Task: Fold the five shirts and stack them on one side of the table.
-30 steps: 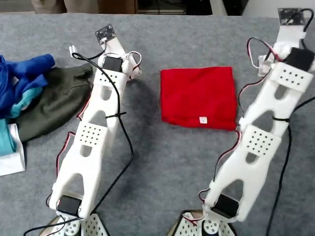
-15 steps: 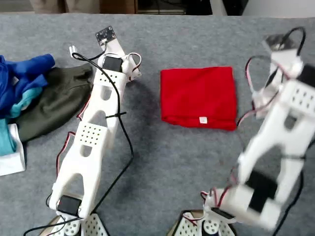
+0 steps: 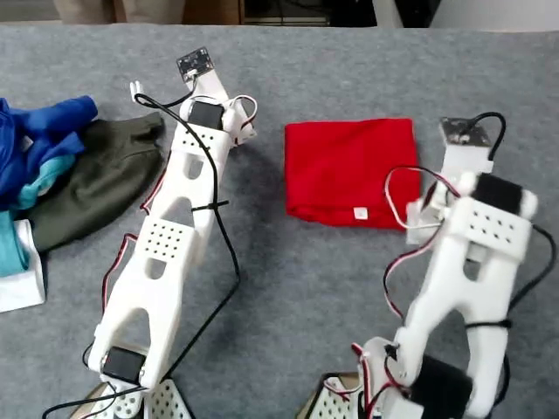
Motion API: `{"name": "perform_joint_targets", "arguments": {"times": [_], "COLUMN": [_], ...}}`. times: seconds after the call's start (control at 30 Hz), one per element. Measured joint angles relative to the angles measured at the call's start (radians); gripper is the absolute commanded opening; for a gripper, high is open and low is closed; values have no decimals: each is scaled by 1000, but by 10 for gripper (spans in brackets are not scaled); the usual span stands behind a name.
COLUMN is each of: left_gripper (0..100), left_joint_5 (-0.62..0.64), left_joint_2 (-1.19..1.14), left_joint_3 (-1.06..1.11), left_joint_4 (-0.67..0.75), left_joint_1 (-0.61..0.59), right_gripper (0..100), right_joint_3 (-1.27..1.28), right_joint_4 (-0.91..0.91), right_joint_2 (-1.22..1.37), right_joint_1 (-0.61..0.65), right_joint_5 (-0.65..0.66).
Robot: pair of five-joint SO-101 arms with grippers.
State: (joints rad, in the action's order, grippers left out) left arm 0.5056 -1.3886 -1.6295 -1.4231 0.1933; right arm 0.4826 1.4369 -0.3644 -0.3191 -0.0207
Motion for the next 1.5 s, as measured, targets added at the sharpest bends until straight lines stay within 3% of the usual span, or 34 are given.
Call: {"name": "perform_joint_targets", "arguments": {"times": [0.13,0.23,0.57,0.8,1.1,1.5], "left_gripper": [27,27,27,27,27,27], "left_joint_5": [-2,-2,-2,-2,-2,-2], "left_joint_2": [0,0,0,0,0,0], "left_joint_3": [0,0,0,0,0,0], "left_joint_4": [0,0,0,0,0,0], "left_joint_1": [0,0,0,0,0,0], "right_gripper": [323,330,330,306,51,4], "right_joint_3": [0,0,-250,-414,-480,-511], "right_joint_4": [-130,-215,-261,-259,-178,-115], "right_joint_2": [107,195,577,766,792,792], "right_joint_1": [87,158,199,199,198,149], "right_joint_5": [-328,-489,-760,-792,-792,-786]}}
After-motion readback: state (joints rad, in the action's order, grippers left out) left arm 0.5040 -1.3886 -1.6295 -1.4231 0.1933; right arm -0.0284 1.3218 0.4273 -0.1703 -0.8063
